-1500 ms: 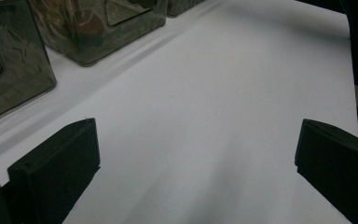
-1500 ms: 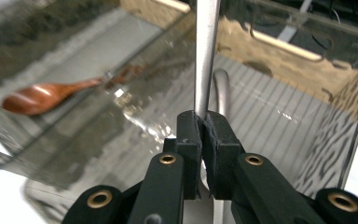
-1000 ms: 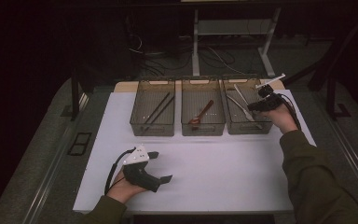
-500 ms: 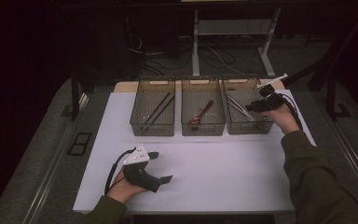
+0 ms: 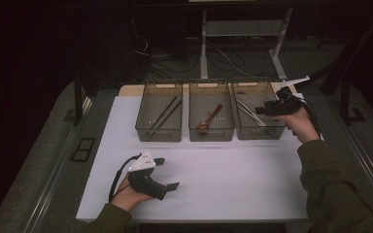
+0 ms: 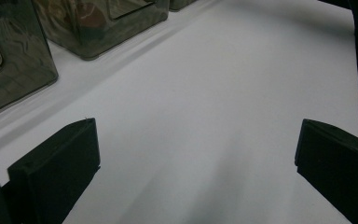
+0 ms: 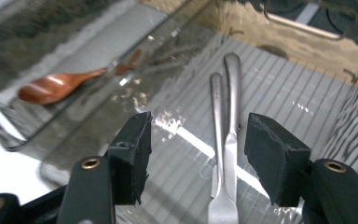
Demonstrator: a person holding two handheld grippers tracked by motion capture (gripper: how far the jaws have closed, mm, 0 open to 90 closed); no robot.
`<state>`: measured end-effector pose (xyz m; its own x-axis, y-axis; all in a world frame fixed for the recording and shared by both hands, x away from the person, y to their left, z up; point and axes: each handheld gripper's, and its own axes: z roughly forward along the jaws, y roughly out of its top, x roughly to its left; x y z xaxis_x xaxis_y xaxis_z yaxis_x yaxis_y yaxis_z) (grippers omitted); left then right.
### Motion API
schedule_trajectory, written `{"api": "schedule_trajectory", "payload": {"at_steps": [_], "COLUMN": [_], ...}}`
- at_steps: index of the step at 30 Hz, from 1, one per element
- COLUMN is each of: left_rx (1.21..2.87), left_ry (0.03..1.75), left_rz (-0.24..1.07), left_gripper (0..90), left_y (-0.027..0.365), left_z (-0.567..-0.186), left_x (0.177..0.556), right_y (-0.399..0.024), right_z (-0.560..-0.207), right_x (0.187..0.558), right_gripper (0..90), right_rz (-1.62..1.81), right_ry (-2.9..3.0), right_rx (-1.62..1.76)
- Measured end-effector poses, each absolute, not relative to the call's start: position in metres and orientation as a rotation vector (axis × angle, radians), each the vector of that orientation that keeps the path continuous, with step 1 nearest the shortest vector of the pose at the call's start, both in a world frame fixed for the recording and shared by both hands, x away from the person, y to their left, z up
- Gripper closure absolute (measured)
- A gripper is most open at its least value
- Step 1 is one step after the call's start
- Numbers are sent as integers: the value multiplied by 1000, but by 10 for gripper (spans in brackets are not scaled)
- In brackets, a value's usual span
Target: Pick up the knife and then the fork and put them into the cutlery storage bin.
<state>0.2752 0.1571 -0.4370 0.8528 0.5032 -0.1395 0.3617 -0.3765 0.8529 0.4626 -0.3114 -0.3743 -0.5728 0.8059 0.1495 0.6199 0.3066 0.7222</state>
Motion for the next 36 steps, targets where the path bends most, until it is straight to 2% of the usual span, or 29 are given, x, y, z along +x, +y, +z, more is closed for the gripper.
{"api": "schedule_trajectory", "payload": {"at_steps": [13,36], "left_rx": [2002,1995], "left_ry": [640,630], "left_rz": [170,168], "left_gripper": [0,0], "left_y": [157,157], "left_z": [-437,-436], "left_x": [275,274], "right_y": [-313,-312], "right_z": [-368,-389], "right_x": [419,339], "right_gripper": [311,205], "right_rz": [1203,1346], "right_ry": [2283,2273], "right_rx": [1184,1097]}}
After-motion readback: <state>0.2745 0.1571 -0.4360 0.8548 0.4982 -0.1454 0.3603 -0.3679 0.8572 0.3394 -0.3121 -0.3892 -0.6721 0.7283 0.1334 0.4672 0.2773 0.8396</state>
